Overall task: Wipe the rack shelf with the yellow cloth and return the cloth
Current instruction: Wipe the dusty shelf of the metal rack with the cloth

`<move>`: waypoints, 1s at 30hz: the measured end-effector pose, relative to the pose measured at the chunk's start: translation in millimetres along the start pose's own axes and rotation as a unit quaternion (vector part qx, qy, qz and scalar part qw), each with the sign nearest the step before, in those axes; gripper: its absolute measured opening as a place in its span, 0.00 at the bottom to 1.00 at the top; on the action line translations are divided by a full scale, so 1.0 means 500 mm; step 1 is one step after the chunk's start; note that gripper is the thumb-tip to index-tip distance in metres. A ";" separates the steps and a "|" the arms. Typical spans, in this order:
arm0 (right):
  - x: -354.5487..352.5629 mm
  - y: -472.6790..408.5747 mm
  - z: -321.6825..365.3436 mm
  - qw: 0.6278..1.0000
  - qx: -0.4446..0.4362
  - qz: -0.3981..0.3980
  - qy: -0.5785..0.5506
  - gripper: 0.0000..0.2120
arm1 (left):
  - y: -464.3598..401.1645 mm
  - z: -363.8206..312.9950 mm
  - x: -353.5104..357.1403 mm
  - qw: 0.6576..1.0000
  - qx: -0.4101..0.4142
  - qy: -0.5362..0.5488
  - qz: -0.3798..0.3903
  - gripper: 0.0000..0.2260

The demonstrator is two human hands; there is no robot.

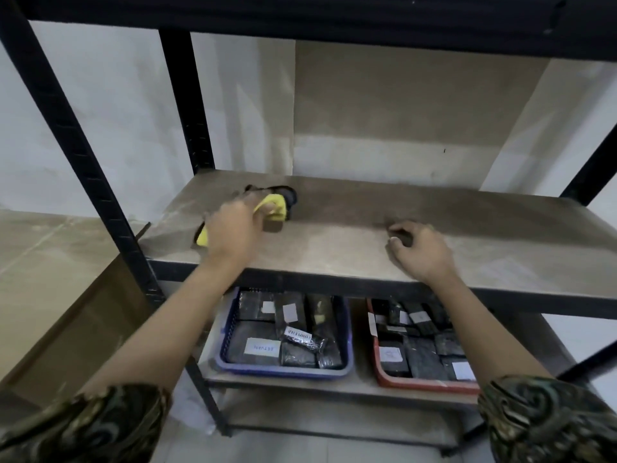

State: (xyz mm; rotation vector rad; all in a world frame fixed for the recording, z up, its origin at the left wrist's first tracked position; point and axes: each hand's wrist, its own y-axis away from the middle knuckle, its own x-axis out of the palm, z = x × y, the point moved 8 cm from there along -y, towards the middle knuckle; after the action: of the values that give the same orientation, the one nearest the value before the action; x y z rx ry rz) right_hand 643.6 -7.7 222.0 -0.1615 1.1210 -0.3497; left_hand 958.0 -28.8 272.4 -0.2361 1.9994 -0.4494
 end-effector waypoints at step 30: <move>-0.008 0.015 0.018 0.998 -0.035 0.030 0.044 0.15 | -0.033 0.052 0.082 0.989 -0.009 -0.115 0.092 0.25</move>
State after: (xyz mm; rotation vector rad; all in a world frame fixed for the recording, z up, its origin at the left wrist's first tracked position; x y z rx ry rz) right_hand 651.5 0.3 226.8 -0.1763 1.2244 -0.2666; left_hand 962.1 -63.9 235.0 -0.1072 1.7796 -0.2734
